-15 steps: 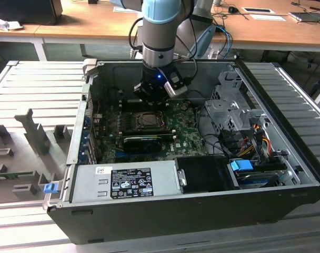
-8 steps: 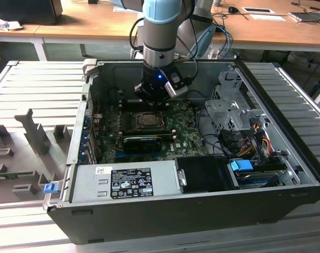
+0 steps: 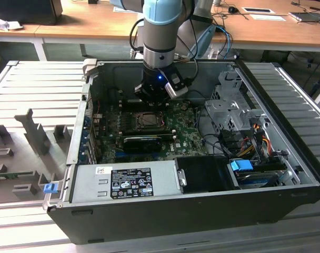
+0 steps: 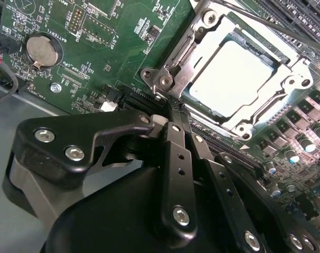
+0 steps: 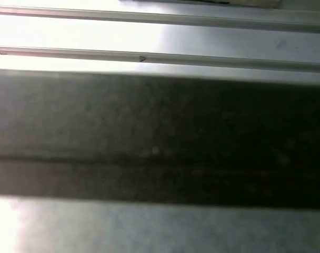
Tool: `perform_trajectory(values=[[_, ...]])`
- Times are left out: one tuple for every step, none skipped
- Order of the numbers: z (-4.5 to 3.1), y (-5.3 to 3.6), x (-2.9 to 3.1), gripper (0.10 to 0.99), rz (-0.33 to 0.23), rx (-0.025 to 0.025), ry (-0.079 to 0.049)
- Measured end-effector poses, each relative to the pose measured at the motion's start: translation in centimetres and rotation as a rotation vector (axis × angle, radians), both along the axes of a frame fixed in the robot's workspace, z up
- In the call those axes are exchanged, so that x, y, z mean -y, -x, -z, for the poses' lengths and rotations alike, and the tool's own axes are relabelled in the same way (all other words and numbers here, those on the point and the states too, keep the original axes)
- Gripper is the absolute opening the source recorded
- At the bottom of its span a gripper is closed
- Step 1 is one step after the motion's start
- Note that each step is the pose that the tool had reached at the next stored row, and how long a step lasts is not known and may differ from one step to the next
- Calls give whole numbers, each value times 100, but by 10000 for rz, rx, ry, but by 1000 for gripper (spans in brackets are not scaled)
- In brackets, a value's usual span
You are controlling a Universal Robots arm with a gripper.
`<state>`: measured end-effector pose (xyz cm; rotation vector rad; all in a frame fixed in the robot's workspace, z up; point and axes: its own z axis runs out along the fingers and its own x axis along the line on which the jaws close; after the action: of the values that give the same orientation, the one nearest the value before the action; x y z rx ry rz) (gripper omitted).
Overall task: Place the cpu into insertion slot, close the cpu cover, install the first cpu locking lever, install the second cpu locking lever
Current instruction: 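Install the first cpu locking lever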
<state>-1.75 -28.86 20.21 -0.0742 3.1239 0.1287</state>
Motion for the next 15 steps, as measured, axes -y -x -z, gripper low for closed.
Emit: perform_trajectory(values=[[3,0,0,106,0,0,0],[6,0,1,106,0,0,0],[7,0,1,106,0,-1,3],[10,0,1,106,-1,-1,-19],[10,0,2,106,-1,-1,-37],[10,0,1,106,-1,-1,-55],[11,0,1,106,0,0,-85],[11,0,1,106,0,1,-106],[11,0,1,106,0,0,-115],[11,0,1,106,0,1,-117],[8,0,1,106,0,1,-119],[-6,0,0,106,0,3,-120],[-33,0,1,106,0,1,-117],[-56,0,1,106,0,0,-116],[-85,0,1,106,0,0,-116]])
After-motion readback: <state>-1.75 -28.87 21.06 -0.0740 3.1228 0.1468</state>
